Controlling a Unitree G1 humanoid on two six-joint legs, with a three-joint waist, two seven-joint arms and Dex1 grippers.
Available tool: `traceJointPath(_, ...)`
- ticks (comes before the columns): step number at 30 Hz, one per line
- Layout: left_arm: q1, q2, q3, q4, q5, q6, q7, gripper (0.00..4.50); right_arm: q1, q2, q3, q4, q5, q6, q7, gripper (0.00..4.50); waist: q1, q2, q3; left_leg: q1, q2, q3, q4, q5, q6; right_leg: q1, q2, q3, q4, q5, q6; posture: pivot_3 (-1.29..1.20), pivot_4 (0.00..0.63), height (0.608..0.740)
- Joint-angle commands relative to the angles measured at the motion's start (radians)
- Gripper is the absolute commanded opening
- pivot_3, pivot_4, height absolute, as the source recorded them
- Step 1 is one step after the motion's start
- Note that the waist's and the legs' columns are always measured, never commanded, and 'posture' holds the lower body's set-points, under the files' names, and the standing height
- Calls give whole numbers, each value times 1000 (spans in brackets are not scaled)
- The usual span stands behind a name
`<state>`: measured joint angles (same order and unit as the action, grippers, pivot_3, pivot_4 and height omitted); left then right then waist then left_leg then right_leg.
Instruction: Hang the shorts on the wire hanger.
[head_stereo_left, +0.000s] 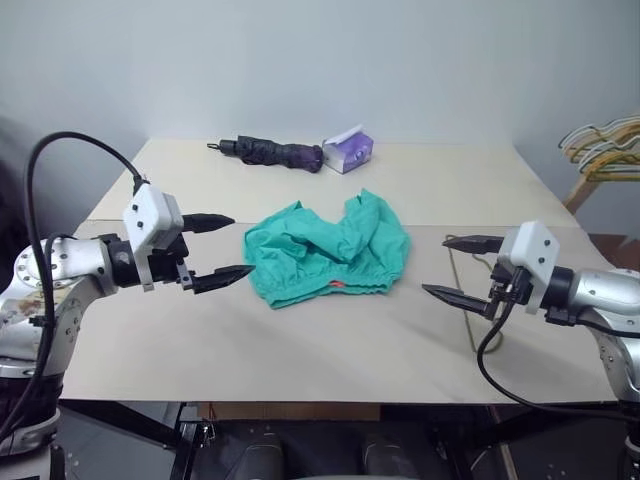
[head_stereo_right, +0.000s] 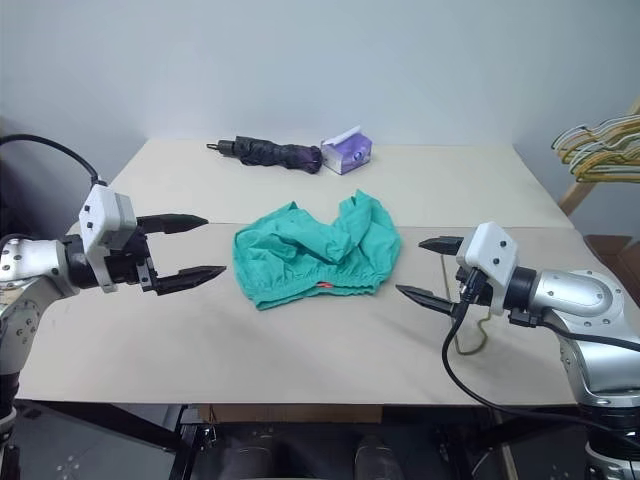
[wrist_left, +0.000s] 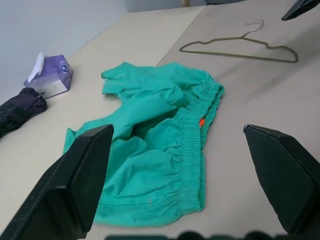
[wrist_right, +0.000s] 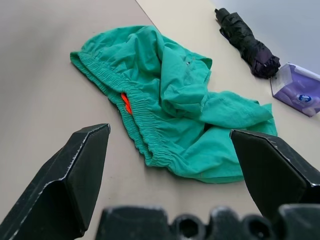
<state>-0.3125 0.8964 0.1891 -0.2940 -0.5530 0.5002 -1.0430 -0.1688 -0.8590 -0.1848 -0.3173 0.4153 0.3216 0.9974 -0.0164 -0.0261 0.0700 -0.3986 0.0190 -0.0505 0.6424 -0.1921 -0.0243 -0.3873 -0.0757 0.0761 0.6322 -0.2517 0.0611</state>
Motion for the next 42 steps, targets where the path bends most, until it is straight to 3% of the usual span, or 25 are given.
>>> traceJointPath(1, -28, 3, 4, 1, 1, -19, -6, 4500, 1, -16, -43, -36, 18, 9, -11, 4475, 0, 0, 0, 0, 0, 0, 0, 0, 0, 0, 0, 0, 0, 0, 0, 10, 44, 740)
traceJointPath(17, -27, 6, 11, -4, 0, -22, -7, 4500, -37, -20, 15, -82, -7, 42, -37, 4475, 1, 0, 4, 0, 0, 0, 0, 0, 0, 0, 0, 0, 0, 0, -1, 37, 49, 740)
traceJointPath(21, -25, 2, 17, -6, 2, -30, 0, 4500, -92, -18, 129, -93, -108, 52, -71, 4475, 1, 0, 5, 0, 0, 0, 0, 0, 0, 0, 0, 0, 0, 0, -1, 44, 55, 740)
traceJointPath(28, 24, 9, 44, -37, -2, -31, 9, 4500, -250, 91, 454, -80, -342, 144, -154, 4475, 2, 1, 11, -1, 0, 0, -1, 0, 0, -1, 0, 0, 0, -1, -1, 52, 62, 740)
traceJointPath(35, 25, 22, 50, -39, -2, -31, 4, 4500, -424, 250, 722, 174, -642, 186, -248, 4475, 3, -1, 14, -1, 0, 0, -1, 0, 0, -2, 0, 0, 0, 0, 0, 68, 55, 740)
traceJointPath(42, 28, 26, 62, -52, -13, -22, 8, 4500, -519, 286, 786, 390, -779, 93, -255, 2158, 10, -1, 14, -2, 0, -2, -2, 0, 0, -2, 0, -1, 0, 2, 4, 97, 53, 740)
